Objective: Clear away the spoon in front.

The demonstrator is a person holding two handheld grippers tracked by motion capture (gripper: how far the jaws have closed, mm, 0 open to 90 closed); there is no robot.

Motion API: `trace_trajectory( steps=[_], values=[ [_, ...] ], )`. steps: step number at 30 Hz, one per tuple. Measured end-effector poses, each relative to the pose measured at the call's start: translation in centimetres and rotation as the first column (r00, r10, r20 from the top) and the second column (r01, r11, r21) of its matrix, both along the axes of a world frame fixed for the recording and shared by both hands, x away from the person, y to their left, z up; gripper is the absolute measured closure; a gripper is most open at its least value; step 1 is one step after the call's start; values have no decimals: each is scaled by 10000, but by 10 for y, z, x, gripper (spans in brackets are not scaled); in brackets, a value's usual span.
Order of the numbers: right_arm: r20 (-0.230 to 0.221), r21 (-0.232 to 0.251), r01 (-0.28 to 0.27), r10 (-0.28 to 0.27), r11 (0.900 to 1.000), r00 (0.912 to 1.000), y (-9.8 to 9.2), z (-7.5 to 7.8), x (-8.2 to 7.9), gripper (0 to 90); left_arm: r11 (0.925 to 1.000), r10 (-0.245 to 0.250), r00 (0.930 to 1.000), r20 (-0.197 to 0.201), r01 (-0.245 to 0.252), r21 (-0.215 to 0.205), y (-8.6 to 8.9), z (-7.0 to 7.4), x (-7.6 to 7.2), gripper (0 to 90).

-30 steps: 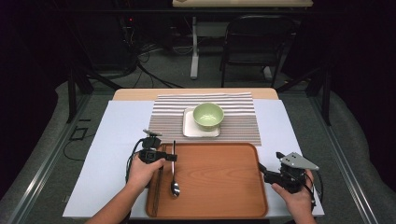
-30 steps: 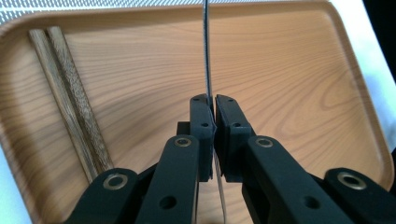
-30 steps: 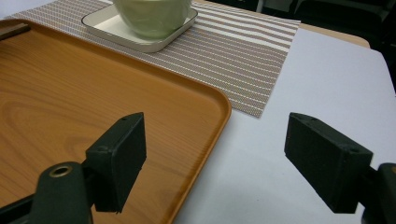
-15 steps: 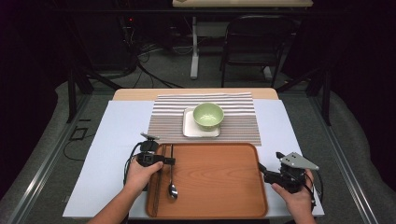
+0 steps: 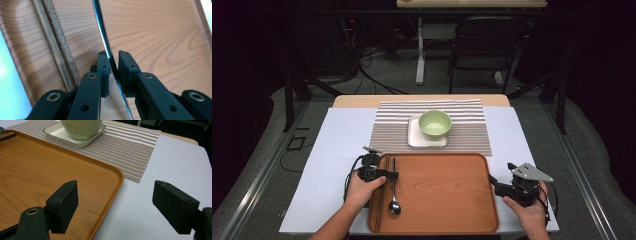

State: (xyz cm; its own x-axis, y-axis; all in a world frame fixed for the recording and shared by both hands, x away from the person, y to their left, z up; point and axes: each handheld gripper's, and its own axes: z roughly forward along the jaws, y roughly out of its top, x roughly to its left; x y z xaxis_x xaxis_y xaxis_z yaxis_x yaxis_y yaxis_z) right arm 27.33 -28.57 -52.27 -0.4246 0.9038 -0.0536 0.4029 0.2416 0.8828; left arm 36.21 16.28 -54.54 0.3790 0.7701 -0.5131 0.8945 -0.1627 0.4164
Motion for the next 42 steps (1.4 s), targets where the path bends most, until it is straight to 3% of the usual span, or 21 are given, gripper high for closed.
trace_trajectory(
  steps=[9,14,18,27,42],
  values=[
    [-8,6,-5,5,10000,10000,0,0,0,205,9999,51,9997,256,-55,135,0,1,0,737],
    [-12,-1,-9,9,10000,10000,0,0,0,205,9986,41,9979,646,-75,519,-1,3,1,709],
    [-8,1,-19,19,10000,10000,0,0,0,205,9979,83,9976,692,-127,640,0,4,1,706],
    [-11,13,-5,5,10000,10000,0,0,0,205,9974,270,9928,1170,-345,626,2,9,3,650],
    [-35,-2,-24,24,10000,10000,0,0,0,205,9979,454,9847,1680,-526,386,-5,6,17,577]
  ],
)
